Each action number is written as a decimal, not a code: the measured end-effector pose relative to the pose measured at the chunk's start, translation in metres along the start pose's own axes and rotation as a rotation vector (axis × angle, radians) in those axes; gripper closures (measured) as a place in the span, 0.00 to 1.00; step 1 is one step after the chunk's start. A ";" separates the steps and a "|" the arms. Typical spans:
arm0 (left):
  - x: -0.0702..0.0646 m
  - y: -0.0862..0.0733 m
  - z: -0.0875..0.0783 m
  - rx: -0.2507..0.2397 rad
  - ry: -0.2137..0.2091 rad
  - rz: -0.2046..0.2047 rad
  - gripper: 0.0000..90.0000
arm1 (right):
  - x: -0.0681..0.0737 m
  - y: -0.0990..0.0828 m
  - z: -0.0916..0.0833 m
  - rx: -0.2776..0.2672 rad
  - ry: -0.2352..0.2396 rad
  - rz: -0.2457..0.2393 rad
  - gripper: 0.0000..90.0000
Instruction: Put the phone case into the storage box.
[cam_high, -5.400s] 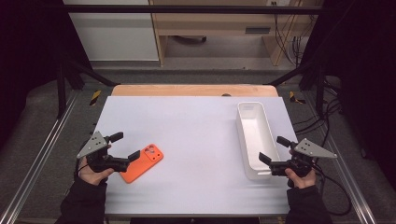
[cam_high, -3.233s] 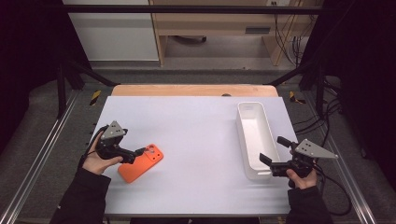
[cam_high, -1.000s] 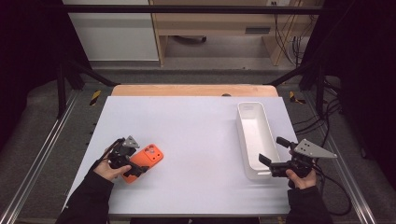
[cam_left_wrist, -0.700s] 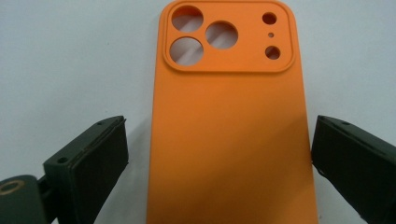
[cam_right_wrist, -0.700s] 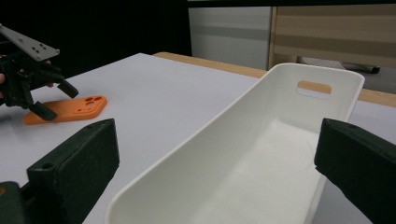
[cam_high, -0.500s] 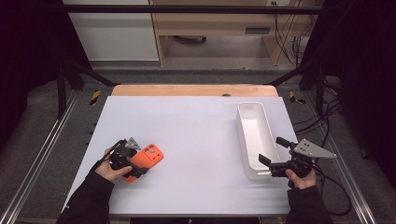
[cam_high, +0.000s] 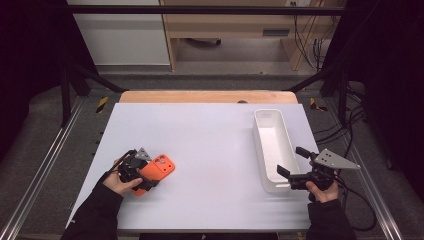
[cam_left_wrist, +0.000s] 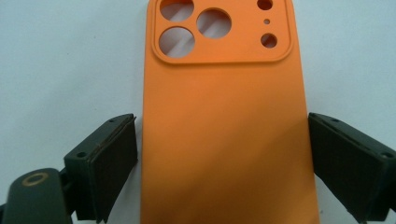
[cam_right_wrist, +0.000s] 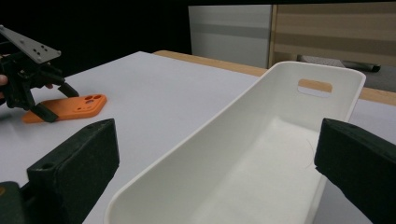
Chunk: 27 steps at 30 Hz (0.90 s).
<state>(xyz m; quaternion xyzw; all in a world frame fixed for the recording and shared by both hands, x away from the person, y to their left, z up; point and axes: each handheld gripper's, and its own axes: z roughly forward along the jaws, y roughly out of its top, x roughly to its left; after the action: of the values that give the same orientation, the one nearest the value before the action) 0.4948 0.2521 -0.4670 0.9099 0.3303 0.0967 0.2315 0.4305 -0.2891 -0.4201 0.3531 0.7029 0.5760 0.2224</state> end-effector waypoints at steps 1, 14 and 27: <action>0.000 0.000 0.000 -0.002 -0.002 0.002 0.11 | 0.000 0.000 0.000 0.001 0.000 0.000 0.01; -0.001 0.001 -0.002 0.002 -0.006 0.004 0.17 | 0.000 0.000 0.000 0.000 0.001 -0.001 0.01; -0.002 0.002 -0.004 0.010 -0.032 0.004 0.17 | 0.000 0.000 0.000 -0.001 0.004 -0.001 0.00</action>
<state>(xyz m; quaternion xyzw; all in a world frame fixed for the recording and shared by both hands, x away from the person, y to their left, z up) 0.4928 0.2514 -0.4623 0.9133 0.3250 0.0809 0.2319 0.4303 -0.2893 -0.4198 0.3515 0.7031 0.5770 0.2215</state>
